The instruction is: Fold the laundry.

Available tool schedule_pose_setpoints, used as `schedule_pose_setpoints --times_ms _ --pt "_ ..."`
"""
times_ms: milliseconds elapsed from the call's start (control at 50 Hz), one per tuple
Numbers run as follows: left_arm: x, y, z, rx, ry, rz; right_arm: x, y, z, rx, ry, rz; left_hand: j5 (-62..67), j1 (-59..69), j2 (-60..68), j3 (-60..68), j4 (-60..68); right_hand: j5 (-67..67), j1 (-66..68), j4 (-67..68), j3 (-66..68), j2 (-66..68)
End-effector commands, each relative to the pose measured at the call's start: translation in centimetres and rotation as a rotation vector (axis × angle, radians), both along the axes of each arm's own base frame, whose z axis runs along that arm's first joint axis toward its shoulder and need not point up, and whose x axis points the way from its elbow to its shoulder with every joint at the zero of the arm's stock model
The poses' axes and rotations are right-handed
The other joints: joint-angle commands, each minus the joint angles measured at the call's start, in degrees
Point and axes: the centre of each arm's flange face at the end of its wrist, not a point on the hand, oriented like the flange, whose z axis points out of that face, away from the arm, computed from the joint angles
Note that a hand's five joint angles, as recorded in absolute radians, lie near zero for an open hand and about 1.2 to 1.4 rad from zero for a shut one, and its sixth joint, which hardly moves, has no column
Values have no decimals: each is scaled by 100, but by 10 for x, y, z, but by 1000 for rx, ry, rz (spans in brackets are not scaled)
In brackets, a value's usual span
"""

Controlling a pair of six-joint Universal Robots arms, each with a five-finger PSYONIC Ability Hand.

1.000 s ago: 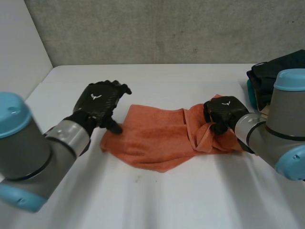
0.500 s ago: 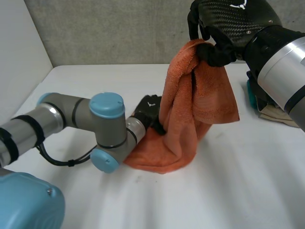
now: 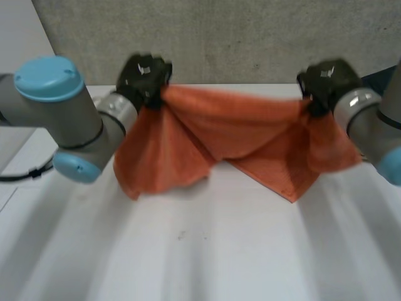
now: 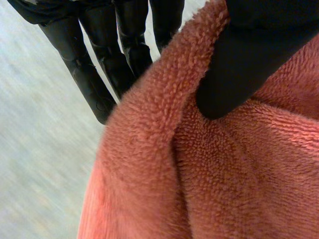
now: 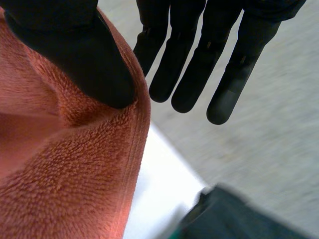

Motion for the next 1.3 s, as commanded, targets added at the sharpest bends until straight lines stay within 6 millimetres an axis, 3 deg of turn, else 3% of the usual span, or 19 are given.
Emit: schedule_pose_setpoints --times_ms 20,60,100,180,220,260,280,320,340,400,420,480,520,600,660,860,940,1140,1300 --pt "-5 -28 72 -416 199 66 17 -31 76 -457 -323 -22 1583 1339 1135 1167 1138 1267 1720 1139 1160 1204" --pt "-5 -25 84 -460 253 79 22 -28 93 -571 -370 2 1583 1339 1135 1167 1138 1267 1720 1139 1160 1204" --pt "-4 -16 90 -458 283 97 24 -25 94 -591 -376 11 1583 1339 1135 1167 1138 1267 1720 1139 1160 1204" --pt "1 1 69 -361 240 105 24 -17 73 -512 -337 26 1583 1339 1135 1167 1138 1267 1720 1139 1160 1204" --pt "4 5 51 -304 207 111 25 -12 47 -417 -297 42 1583 1339 1135 1167 1138 1267 1720 1139 1160 1204" --pt "11 12 17 -200 142 120 25 -8 27 -338 -266 52 1583 1339 1135 1167 1138 1267 1720 1139 1160 1204" --pt "14 14 5 -164 119 123 24 -2 4 -242 -228 58 1583 1339 1135 1167 1138 1267 1720 1139 1160 1204" --pt "22 23 -28 -66 62 131 23 3 -16 -164 -194 60 1583 1339 1135 1167 1138 1267 1720 1139 1160 1204" --pt "26 25 -38 -36 46 137 20 10 -39 -80 -155 59 1583 1339 1135 1167 1138 1267 1720 1139 1160 1204" --pt "38 35 -72 65 -12 154 16 20 -74 40 -88 52 1485 1241 1037 1070 1041 1267 1720 1139 1160 1204" --pt "40 37 -81 91 -26 157 14 27 -96 98 -47 52 1351 1107 903 935 906 1267 1720 1139 1160 1204" --pt "44 48 -109 177 -75 157 11 35 -121 167 13 54 848 604 400 433 404 1267 1720 1139 1160 1204" --pt "46 54 -116 215 -95 157 8 41 -133 196 52 56 126 -118 -322 -290 -318 1267 1720 1139 1160 1204" --pt "51 64 -121 303 -143 157 3 42 -135 199 75 45 -3321 -3565 -3769 -3736 -3765 1267 1720 1139 1160 1204" --pt "61 67 -110 358 -165 175 2 42 -134 204 64 39 -3881 -4125 -4329 -4297 -4326 1267 1720 1139 1160 1204" --pt "104 53 -90 451 -144 221 0 50 -130 206 67 44 -3698 -3942 -4146 -4113 -4142 1267 1720 1139 1160 1204" --pt "114 56 -98 512 -132 209 0 50 -131 208 69 44 -3329 -3572 -3777 -3744 -3773 1267 1720 1139 1160 1204" --pt "120 59 -112 562 -132 210 0 50 -131 207 68 41 -2318 -2561 -2766 -2733 -2762 1267 1720 1139 1160 1204" --pt "115 44 -129 570 -137 204 -1 50 -131 213 62 33 -1512 -1756 -1960 -1928 -1957 1267 1720 1139 1160 1204"
